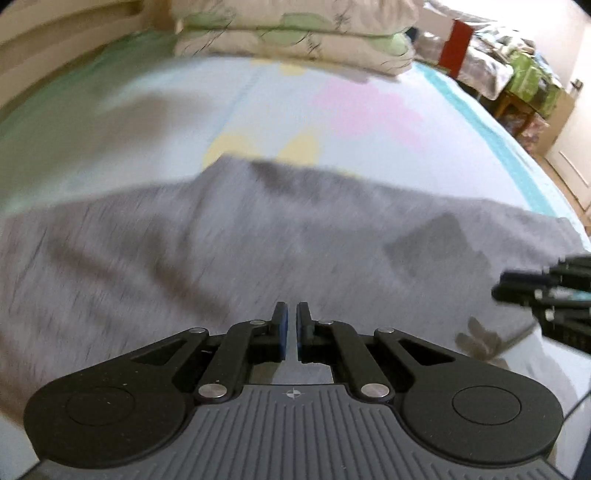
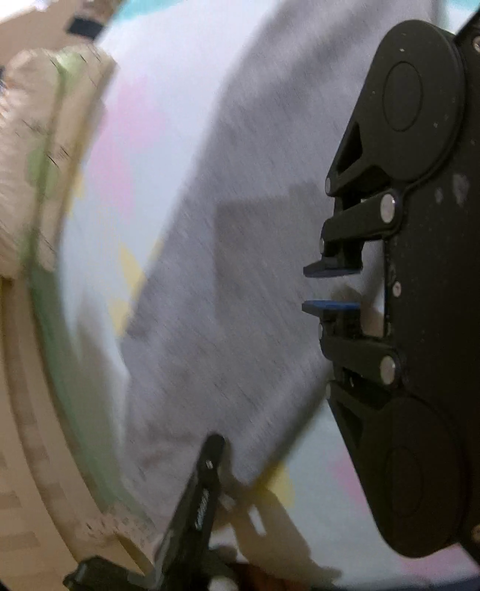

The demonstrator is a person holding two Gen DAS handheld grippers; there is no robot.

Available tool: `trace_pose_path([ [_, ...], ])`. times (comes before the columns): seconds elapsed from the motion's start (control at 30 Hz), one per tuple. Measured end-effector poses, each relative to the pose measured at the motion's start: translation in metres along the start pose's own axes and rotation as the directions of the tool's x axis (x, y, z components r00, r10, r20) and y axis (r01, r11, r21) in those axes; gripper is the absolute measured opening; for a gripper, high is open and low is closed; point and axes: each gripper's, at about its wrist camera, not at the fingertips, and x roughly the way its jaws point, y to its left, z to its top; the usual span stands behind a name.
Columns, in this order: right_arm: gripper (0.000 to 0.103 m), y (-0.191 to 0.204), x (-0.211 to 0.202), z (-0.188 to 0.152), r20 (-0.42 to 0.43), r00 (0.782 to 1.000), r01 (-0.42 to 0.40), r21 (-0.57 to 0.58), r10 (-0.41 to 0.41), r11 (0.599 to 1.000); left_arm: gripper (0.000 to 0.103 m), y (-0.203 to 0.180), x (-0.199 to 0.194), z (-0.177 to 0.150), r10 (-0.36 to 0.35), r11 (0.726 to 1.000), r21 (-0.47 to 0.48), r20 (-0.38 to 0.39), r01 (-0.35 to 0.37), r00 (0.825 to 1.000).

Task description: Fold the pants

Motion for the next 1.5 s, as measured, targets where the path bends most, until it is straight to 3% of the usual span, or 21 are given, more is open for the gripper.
trace_pose_path([
  [0.13, 0.026, -0.041, 0.005, 0.019, 0.067, 0.992, 0.1, 0.067, -0.105, 0.993, 0.005, -0.023, 0.025, 0.026, -0.033, 0.999, -0.002, 0.004, 0.033, 0.999],
  [0.23, 0.027, -0.066, 0.02, 0.026, 0.058, 0.98, 0.186, 0.094, -0.192, 0.978, 0.005, -0.036, 0.043, 0.034, -0.049, 0.999, -0.002, -0.015, 0.049, 0.999],
  [0.33, 0.027, -0.095, 0.035, 0.014, -0.045, 0.961, 0.276, 0.171, -0.273, 0.946, 0.005, -0.047, 0.05, 0.03, -0.065, 0.998, 0.015, -0.036, 0.065, 0.997],
  [0.4, 0.026, -0.113, 0.038, -0.004, -0.123, 0.952, 0.304, 0.246, -0.282, 0.92, 0.005, -0.053, 0.055, 0.022, -0.076, 0.997, 0.029, -0.063, 0.078, 0.995],
  [0.43, 0.024, -0.118, 0.03, -0.014, -0.094, 0.959, 0.285, 0.276, -0.269, 0.918, 0.005, -0.055, 0.057, 0.017, -0.081, 0.996, 0.037, -0.081, 0.084, 0.993],
  [0.6, 0.025, -0.113, 0.007, -0.031, -0.138, 0.957, 0.281, 0.221, -0.255, 0.934, 0.005, -0.069, 0.053, 0.002, -0.061, 0.99, 0.124, -0.078, 0.07, 0.995],
  [0.7, 0.029, -0.118, -0.002, -0.025, -0.083, 0.97, 0.242, 0.212, -0.229, 0.947, 0.005, -0.072, 0.053, 0.009, -0.122, 0.988, 0.086, -0.094, 0.13, 0.988],
  [0.77, 0.037, -0.126, -0.003, -0.016, -0.012, 0.976, 0.214, 0.17, -0.215, 0.962, 0.005, -0.078, 0.056, 0.012, -0.139, 0.986, 0.08, -0.095, 0.146, 0.986],
  [0.83, 0.057, -0.134, 0.002, -0.002, 0.036, 0.984, 0.171, 0.1, -0.176, 0.98, 0.005, -0.085, 0.059, 0.012, -0.142, 0.983, 0.102, -0.105, 0.153, 0.984],
  [0.87, 0.058, -0.138, 0.007, 0.005, 0.045, 0.989, 0.14, 0.057, -0.143, 0.988, 0.005, -0.086, 0.062, 0.01, -0.148, 0.981, 0.106, -0.118, 0.161, 0.982],
  [0.97, 0.059, -0.143, 0.023, 0.022, 0.024, 0.996, 0.084, -0.068, -0.082, 0.994, 0.005, -0.088, 0.066, 0.004, -0.152, 0.978, 0.127, -0.103, 0.164, 0.983],
  [1.13, 0.058, -0.151, 0.051, 0.045, -0.04, 0.998, -0.053, -0.191, 0.046, 0.98, 0.005, -0.074, 0.063, 0.0, -0.194, 0.977, 0.064, -0.102, 0.201, 0.976],
  [1.2, 0.054, -0.151, 0.062, 0.051, -0.073, 0.992, -0.112, -0.211, 0.098, 0.971, 0.005, -0.072, 0.063, 0.001, -0.202, 0.976, 0.055, -0.106, 0.209, 0.974],
  [1.27, 0.029, -0.149, 0.07, 0.054, -0.101, 0.988, -0.135, -0.234, 0.114, 0.963, 0.005, -0.071, 0.061, 0.001, -0.204, 0.976, 0.06, -0.105, 0.211, 0.973],
  [1.3, 0.006, -0.144, 0.072, 0.055, -0.107, 0.987, -0.142, -0.238, 0.12, 0.961, 0.005, -0.07, 0.06, 0.001, -0.203, 0.976, 0.063, -0.104, 0.21, 0.974],
  [1.5, 0.005, -0.124, 0.047, 0.034, -0.062, 0.988, -0.151, -0.269, 0.14, 0.951, 0.005, -0.072, 0.061, 0.01, -0.187, 0.979, 0.066, -0.113, 0.195, 0.976],
])
